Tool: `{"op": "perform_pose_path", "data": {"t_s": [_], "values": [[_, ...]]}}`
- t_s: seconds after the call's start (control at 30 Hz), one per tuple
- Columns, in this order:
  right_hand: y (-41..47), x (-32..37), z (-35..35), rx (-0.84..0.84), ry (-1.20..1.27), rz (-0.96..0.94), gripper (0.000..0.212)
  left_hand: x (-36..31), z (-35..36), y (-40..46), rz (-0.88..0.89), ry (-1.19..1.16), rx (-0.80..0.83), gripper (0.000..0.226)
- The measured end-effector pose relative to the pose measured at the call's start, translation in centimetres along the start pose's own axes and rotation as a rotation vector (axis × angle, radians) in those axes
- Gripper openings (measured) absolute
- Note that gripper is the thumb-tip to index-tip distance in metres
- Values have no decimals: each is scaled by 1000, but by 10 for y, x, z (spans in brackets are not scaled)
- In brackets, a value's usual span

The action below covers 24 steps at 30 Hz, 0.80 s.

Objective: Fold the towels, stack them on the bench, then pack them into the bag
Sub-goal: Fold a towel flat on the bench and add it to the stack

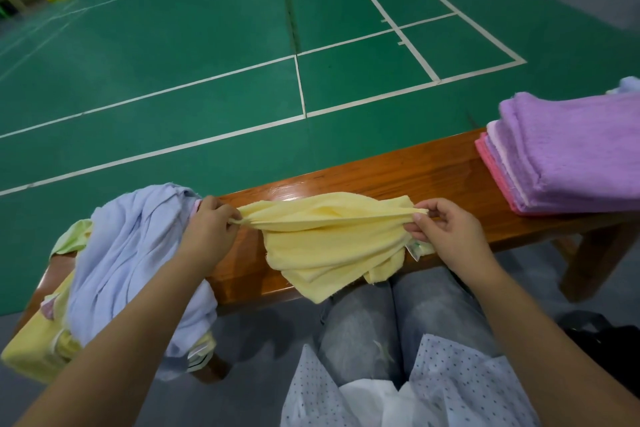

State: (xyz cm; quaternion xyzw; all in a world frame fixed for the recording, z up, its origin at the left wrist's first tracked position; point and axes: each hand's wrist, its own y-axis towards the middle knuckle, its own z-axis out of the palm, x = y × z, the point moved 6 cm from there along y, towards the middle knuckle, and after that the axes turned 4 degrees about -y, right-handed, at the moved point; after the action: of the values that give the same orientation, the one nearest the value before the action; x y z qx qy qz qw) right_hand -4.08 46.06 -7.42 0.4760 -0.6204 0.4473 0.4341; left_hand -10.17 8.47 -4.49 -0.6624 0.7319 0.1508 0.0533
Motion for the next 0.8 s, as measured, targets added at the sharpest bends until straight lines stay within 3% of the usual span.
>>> {"op": "perform_pose_path", "data": {"t_s": [0.33, 0.53, 0.63, 0.8], "values": [[8, 17, -11, -21, -167, -60, 13, 3, -9, 4, 90, 62, 29, 11], [39, 67, -35, -87, -188, -172, 9, -4, -62, 18, -65, -283, -151, 10], [53, 109, -50, -155, -193, -261, 10, -20, -106, 31, -22, -399, -228, 26], [56, 197, -72, -269, -342, -539, 8, -40, -178, 48, -59, -682, -336, 26]]}}
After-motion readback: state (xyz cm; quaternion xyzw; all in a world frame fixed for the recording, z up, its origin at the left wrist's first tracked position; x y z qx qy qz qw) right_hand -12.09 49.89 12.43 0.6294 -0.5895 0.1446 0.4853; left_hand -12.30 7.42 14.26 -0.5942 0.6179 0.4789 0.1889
